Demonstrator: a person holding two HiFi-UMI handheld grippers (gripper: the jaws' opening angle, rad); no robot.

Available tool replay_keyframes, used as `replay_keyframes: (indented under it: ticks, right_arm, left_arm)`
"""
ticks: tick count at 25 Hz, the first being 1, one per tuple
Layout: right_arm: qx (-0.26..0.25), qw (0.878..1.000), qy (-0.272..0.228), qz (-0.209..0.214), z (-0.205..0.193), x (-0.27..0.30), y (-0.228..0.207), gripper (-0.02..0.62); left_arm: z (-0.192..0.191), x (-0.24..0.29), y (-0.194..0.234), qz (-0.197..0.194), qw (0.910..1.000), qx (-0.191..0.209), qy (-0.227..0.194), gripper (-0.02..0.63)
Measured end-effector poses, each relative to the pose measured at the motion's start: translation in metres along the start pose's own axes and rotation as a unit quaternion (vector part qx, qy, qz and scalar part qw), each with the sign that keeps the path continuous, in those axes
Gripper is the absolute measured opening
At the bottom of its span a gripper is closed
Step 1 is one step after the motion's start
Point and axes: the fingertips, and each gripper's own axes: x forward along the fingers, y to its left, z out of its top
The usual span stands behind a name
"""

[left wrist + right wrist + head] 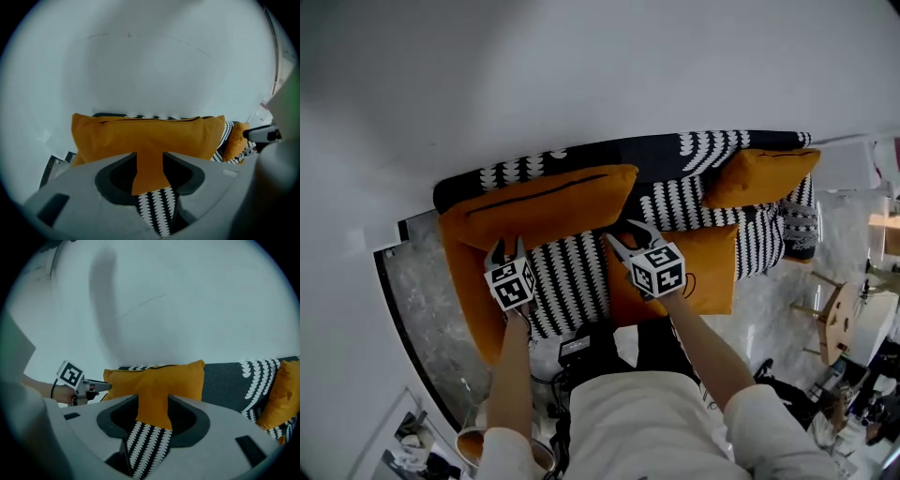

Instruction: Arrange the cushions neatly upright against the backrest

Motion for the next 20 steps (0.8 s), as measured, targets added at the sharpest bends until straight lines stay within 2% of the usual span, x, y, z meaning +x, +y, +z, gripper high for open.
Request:
replay_keyframes:
  ticks: [3, 5, 9, 11, 14, 16, 20]
  right_arm:
    - [0.005, 1.000, 0.009, -0.011, -0.016, -0.018, -0.001, 0.163]
    - [0.018, 1.000, 0.010, -0.023, -0.026, -0.029, -0.004, 0.163]
    - [0.042, 0.998, 0.007, -0.042, -0.042, -0.052, -0.019, 0.163]
    - [0.050, 0.997, 0.008, -0.054, -0.049, -0.063, -0.026, 0.161]
    - [0.062, 0.996, 0.003, -0.072, -0.053, -0.079, -0.036, 0.162]
    - [0.069, 0.995, -0.005, -0.077, -0.052, -0.090, -0.043, 0.163]
    - [0.075, 0.994, -0.019, -0.072, -0.049, -0.108, -0.051, 0.163]
  left_arm:
    - [0.001, 0.014, -0.042, -0.062, 0.9980, 0.000, 0.014, 0.178]
    - [0.002, 0.026, -0.056, -0.090, 0.9956, 0.016, 0.023, 0.178]
    - [0.012, 0.050, -0.051, -0.097, 0.9935, 0.048, 0.033, 0.153]
    - [0.014, 0.057, -0.047, -0.105, 0.9920, 0.055, 0.043, 0.144]
    - [0.016, 0.062, -0.036, -0.092, 0.9932, 0.056, 0.046, 0.092]
    - [0.015, 0.062, -0.036, -0.075, 0.9951, 0.051, 0.039, 0.091]
    - [0.007, 0.045, -0.047, -0.057, 0.9980, 0.007, 0.025, 0.092]
